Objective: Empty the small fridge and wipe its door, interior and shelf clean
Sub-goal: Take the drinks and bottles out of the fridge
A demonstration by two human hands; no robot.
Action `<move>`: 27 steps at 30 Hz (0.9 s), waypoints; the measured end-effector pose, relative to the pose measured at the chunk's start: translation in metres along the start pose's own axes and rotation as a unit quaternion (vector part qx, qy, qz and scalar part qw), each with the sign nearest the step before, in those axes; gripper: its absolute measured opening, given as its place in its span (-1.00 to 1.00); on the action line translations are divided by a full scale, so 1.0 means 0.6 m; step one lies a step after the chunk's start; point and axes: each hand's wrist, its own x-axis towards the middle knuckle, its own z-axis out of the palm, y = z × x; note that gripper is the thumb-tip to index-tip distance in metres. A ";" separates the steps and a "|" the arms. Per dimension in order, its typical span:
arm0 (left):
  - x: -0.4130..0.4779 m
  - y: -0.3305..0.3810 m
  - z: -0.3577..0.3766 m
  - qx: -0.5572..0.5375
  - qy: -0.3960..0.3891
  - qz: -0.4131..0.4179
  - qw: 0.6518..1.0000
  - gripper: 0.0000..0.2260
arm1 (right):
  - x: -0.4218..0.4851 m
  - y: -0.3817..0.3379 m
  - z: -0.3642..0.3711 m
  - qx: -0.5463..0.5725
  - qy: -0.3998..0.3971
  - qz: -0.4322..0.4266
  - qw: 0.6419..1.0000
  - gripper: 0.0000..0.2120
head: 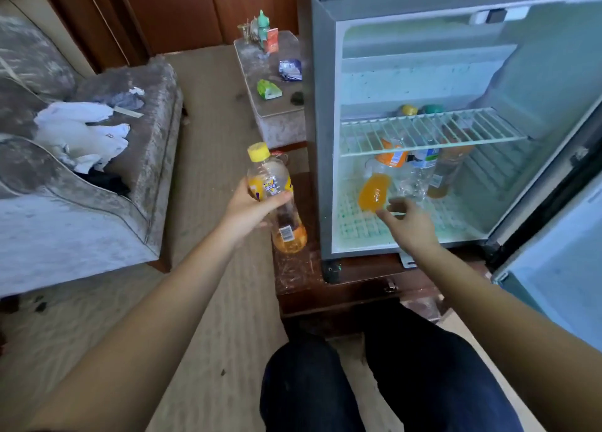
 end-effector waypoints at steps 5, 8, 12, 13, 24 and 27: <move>0.172 -0.049 0.019 0.044 0.017 0.026 0.999 -0.29 | 0.130 0.010 0.014 0.003 0.055 0.038 0.998 -0.37; 0.242 -0.051 0.047 0.073 0.023 0.011 0.997 -0.27 | 0.165 0.021 0.027 0.009 0.050 0.038 0.998 -0.31; 0.275 -0.048 0.077 0.171 -0.003 -0.024 0.985 -0.22 | 0.190 0.032 0.035 0.015 0.059 0.037 0.997 -0.30; 0.284 -0.054 0.083 0.188 0.000 -0.030 0.982 -0.28 | 0.193 0.035 0.038 0.017 0.060 0.036 0.997 -0.31; 0.313 -0.056 0.103 0.125 0.056 0.022 0.990 -0.65 | 0.208 0.034 0.059 0.032 0.034 0.091 0.995 -0.38; 0.311 -0.051 0.103 0.118 0.006 0.002 0.993 -0.49 | 0.204 0.034 0.062 0.001 0.048 0.094 0.994 -0.47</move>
